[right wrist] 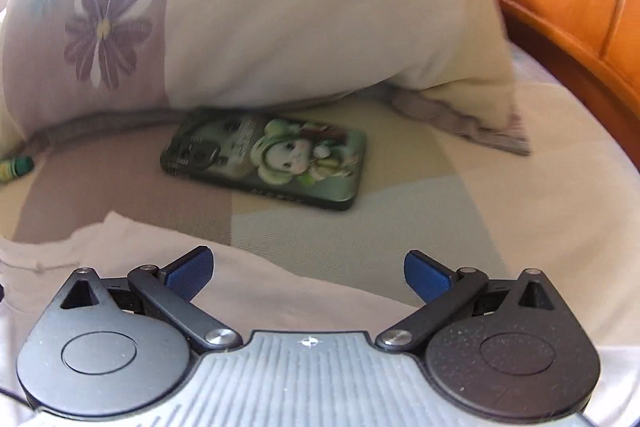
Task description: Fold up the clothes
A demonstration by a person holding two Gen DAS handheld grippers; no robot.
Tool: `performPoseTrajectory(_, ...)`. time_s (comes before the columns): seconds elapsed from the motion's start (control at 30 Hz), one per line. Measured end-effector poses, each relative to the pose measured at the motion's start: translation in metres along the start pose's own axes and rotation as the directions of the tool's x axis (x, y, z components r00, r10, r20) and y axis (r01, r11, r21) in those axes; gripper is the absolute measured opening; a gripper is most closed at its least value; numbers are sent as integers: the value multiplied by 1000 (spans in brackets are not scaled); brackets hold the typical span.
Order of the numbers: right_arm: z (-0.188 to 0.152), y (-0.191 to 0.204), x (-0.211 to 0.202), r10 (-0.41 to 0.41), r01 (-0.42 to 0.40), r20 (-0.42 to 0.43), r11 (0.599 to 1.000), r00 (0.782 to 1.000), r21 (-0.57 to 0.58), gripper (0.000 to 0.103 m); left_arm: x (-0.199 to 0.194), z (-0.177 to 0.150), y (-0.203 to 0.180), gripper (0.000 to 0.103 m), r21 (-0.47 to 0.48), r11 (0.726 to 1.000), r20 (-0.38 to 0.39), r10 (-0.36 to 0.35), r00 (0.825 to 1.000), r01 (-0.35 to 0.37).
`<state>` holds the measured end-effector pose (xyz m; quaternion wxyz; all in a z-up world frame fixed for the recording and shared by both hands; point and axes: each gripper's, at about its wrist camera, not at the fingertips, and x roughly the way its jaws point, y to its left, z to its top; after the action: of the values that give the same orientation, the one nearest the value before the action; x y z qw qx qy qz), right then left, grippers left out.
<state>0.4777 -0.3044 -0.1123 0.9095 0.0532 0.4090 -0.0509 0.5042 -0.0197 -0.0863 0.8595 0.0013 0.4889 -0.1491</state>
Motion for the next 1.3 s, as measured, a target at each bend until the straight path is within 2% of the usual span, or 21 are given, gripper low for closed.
performPoseTrajectory(0.1,-18,-35,-32,-92,92,2,995,996,33,103,-6,-8,-7,85,-15,1000,-11,-5,1000,5)
performPoseTrajectory(0.2,-42,-65,-52,-236,237,-39,971,971,33,103,-6,-19,-14,85,-17,1000,-34,1,999,-2)
performPoseTrajectory(0.23,-50,-78,-52,-285,288,-64,956,956,48,103,-5,-23,-16,85,-16,1000,-45,7,999,-8)
performPoseTrajectory(0.33,-69,-114,-47,-271,280,-77,950,959,139,103,0,-32,-21,85,-25,1000,-72,18,997,-20)
performPoseTrajectory(0.37,-68,-119,-44,-267,272,-49,953,962,137,103,0,-33,-23,85,-21,999,-78,25,997,-27)
performPoseTrajectory(0.43,-56,-121,-32,-254,255,-26,962,967,93,103,0,-30,-30,85,6,1000,-84,28,996,-27)
performPoseTrajectory(0.57,-32,-146,-13,-227,226,-4,968,974,107,103,-3,-18,-50,85,75,997,-90,32,995,-25)
performPoseTrajectory(0.63,-27,-152,-19,-203,206,-37,973,978,100,103,-5,-11,-62,85,107,994,-83,27,996,-18)
performPoseTrajectory(0.73,-40,-165,-56,-181,180,-2,978,984,108,103,-9,3,-85,85,147,989,-62,-10,998,19)
performPoseTrajectory(0.8,-57,-178,-74,-193,193,-2,977,981,92,103,-10,11,-104,85,183,981,-56,-61,997,70)
performPoseTrajectory(0.9,-82,-211,-85,-238,241,-39,965,970,102,103,-4,24,-141,85,252,952,-83,-160,984,176)
performPoseTrajectory(0.97,-99,-233,-92,-267,273,-65,956,961,108,103,1,31,-171,85,307,917,-119,-230,966,256)
performPoseTrajectory(1.07,-113,-256,-109,-256,262,-65,959,964,111,103,10,37,-218,85,376,862,-174,-294,940,340)
performPoseTrajectory(1.2,-116,-259,-127,-286,295,-90,948,954,121,103,22,34,-285,85,446,761,-248,-400,882,471)
performPoseTrajectory(1.3,-120,-251,-136,-281,288,-69,948,957,137,103,34,26,-331,85,465,697,-280,-469,838,546)
